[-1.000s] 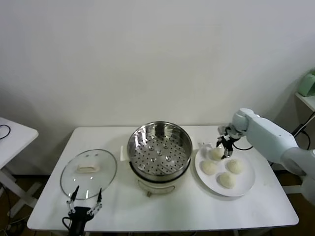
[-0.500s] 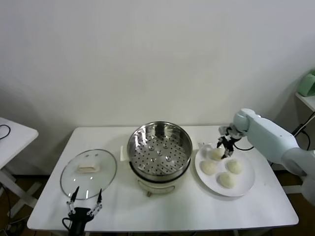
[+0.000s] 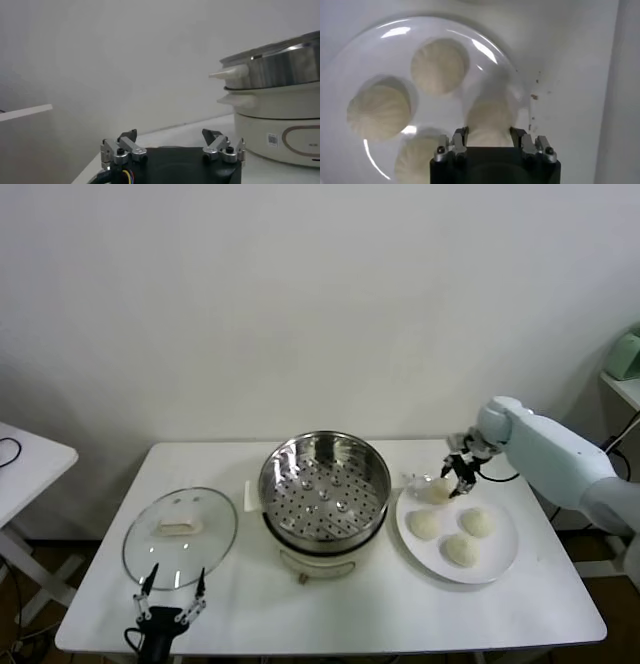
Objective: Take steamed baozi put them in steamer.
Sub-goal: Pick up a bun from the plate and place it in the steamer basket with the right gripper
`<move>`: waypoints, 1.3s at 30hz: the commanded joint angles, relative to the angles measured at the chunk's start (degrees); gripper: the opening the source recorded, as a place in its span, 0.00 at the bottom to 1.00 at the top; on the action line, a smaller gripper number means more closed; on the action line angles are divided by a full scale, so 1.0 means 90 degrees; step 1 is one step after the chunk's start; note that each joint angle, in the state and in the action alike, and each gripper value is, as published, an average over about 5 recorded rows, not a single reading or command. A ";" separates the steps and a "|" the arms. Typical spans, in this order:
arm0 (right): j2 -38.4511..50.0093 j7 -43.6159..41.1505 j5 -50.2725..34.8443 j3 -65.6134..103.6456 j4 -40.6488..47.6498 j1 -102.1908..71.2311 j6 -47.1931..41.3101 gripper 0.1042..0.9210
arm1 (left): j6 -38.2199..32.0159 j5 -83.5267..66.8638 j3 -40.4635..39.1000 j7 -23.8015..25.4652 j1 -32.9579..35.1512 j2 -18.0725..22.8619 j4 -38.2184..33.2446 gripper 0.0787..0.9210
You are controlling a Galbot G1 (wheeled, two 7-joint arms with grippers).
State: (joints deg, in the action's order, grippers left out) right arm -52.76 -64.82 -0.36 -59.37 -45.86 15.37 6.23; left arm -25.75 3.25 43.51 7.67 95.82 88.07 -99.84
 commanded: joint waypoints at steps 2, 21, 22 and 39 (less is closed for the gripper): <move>0.0470 -0.0096 -0.1436 -0.2118 -0.1559 0.2661 0.0251 0.60 | -0.0015 0.0008 0.0001 -0.0004 0.0019 -0.0012 -0.0052 0.88; -0.1415 0.0975 -0.1555 -0.3021 -0.2959 0.3821 0.2378 0.56 | -0.0076 0.0085 0.0011 -0.0140 0.0013 -0.0008 -0.0036 0.88; -0.1551 0.1062 -0.1385 -0.3004 -0.2871 0.3702 0.2523 0.56 | -0.0082 0.0103 0.0013 -0.0146 0.0007 -0.0005 -0.0027 0.88; -0.2876 0.1315 -0.0104 -0.2614 -0.0578 0.2016 0.4191 0.56 | -0.0168 0.0177 0.0057 -0.0169 -0.0038 0.0037 0.0106 0.88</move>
State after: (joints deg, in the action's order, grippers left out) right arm -73.09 -54.64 -6.21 -83.26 -58.86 38.94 36.40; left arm -27.14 4.66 43.99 6.21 95.60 88.31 -99.17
